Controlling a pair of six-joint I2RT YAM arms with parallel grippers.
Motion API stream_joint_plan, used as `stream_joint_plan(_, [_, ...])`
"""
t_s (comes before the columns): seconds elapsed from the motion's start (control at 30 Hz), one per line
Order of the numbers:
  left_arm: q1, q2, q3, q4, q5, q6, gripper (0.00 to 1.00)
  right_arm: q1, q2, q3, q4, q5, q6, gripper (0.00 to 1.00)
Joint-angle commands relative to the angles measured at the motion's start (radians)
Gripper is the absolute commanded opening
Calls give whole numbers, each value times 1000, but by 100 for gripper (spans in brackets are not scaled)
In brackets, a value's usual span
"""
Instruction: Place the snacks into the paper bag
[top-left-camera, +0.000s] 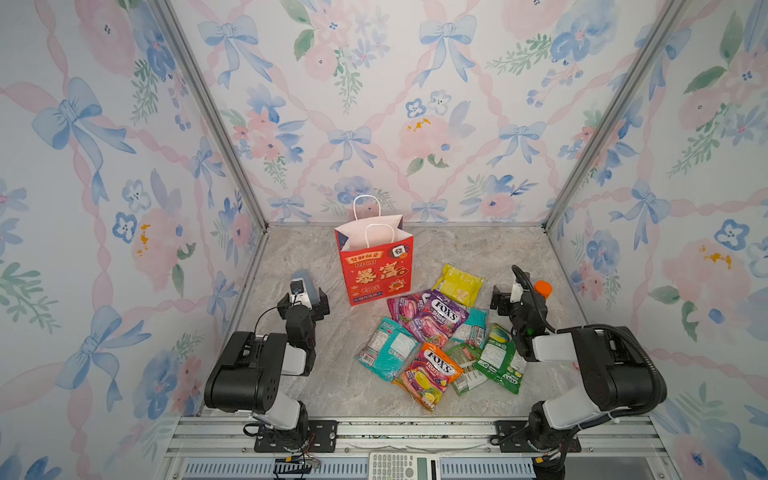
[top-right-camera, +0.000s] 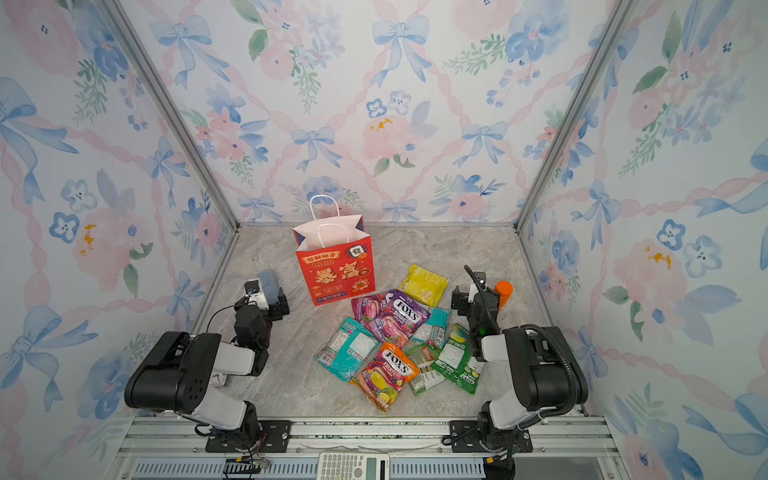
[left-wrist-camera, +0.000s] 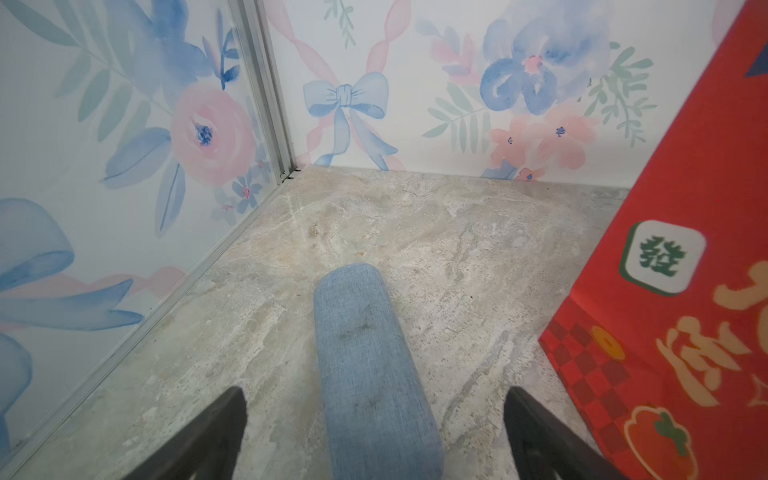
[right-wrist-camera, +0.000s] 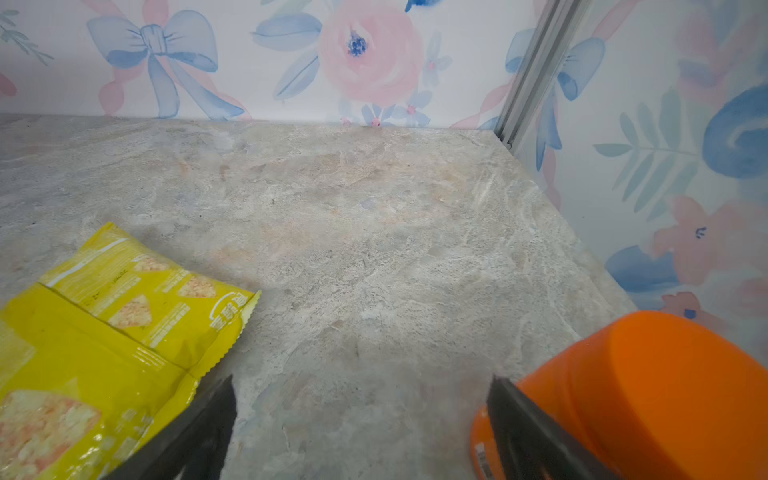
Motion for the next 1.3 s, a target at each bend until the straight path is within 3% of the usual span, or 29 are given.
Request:
stream_joint_plan(0.0, [-3,12,10,0,-10,21,98,-3,-2,15,-4,-12,14,97])
stream_joint_plan(1.1, [-2,4,12,-3,-8,22,98,-15,-9,14,-5,-24,23,96])
stream_joint_plan(1.17, [-10,-46,38,-90,-9,30,98,-9,-66,24,-64,-14,18,97])
stream_joint_plan(1.27, [-19,-158,122,-354,-31,5,98,19,-189,151,-388,135,48,96])
